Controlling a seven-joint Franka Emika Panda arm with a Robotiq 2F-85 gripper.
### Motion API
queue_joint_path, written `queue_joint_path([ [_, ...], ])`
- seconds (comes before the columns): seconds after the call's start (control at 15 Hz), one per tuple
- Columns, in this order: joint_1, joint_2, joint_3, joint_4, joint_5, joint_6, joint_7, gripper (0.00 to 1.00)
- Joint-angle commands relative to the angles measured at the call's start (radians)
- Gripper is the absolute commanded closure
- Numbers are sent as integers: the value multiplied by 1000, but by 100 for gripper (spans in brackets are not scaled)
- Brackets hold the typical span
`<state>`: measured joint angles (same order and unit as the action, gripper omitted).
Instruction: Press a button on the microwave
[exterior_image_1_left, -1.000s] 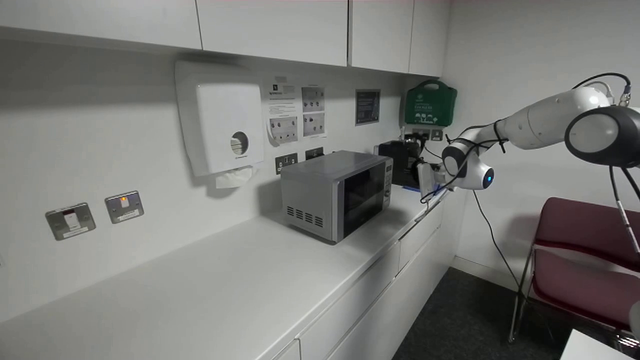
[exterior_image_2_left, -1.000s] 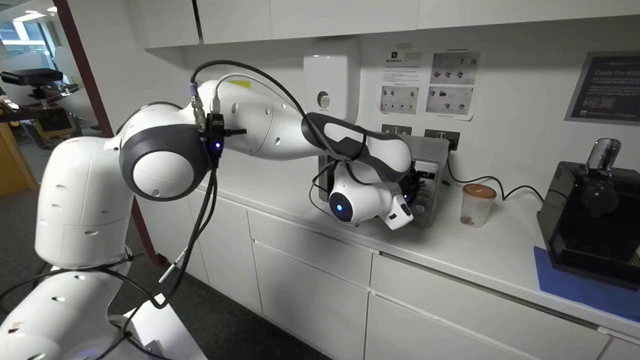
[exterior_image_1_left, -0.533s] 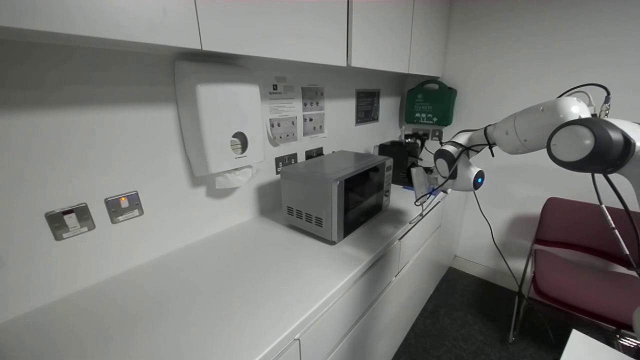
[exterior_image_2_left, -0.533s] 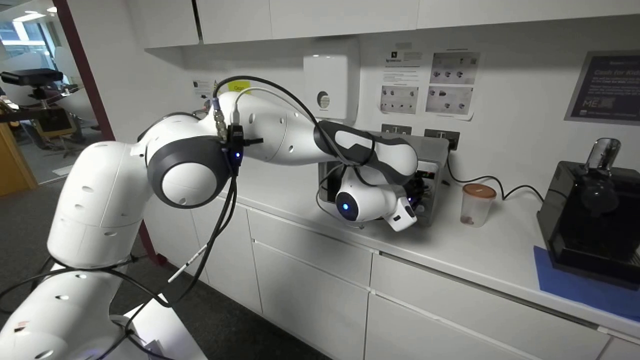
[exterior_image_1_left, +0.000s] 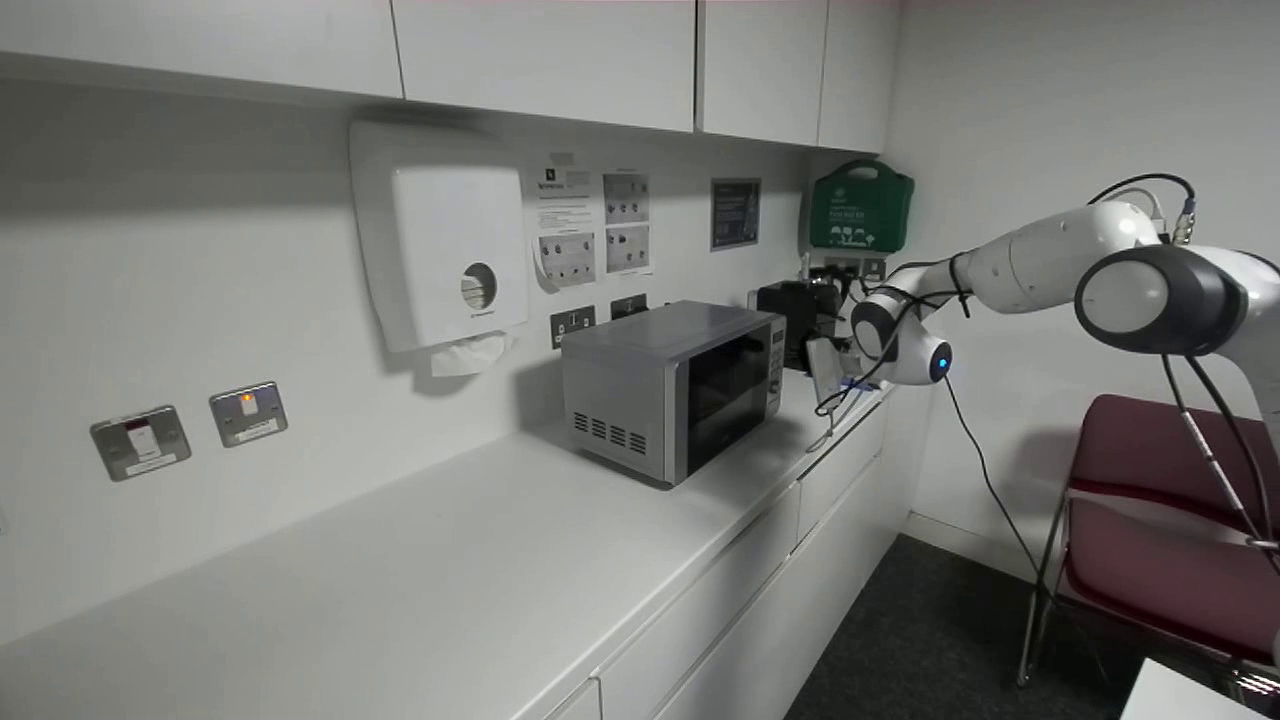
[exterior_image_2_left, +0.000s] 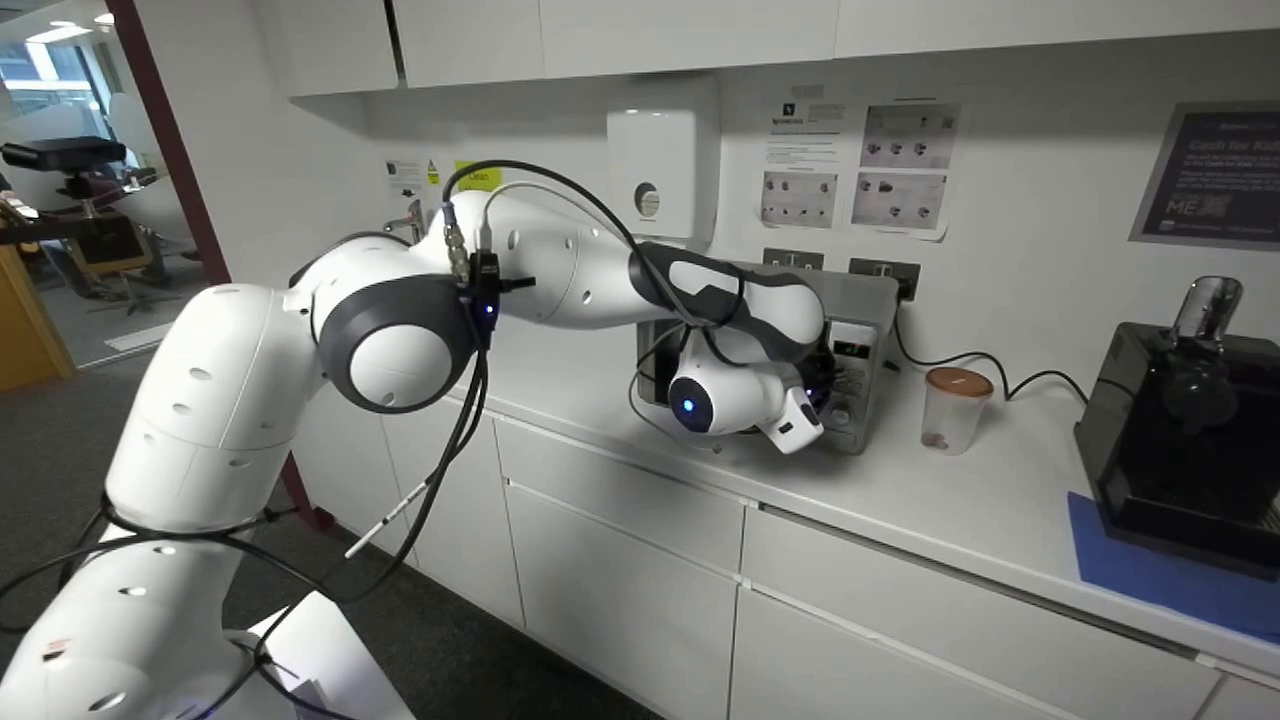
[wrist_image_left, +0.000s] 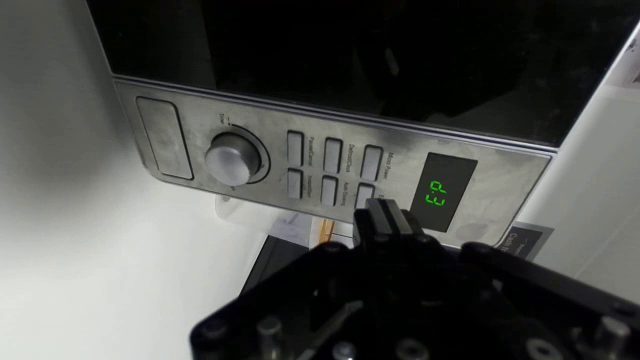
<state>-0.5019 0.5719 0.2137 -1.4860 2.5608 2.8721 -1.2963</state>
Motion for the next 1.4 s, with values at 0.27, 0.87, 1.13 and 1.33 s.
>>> queue_joint_path([
  [0.27, 64, 54, -65, 113, 43, 63, -32, 100],
  [0.87, 118, 77, -120, 141, 48, 53, -44, 100],
  [1.13, 139, 78, -138, 142, 43, 47, -40, 100],
  [1.33, 152, 78, -150, 144, 44, 43, -42, 100],
])
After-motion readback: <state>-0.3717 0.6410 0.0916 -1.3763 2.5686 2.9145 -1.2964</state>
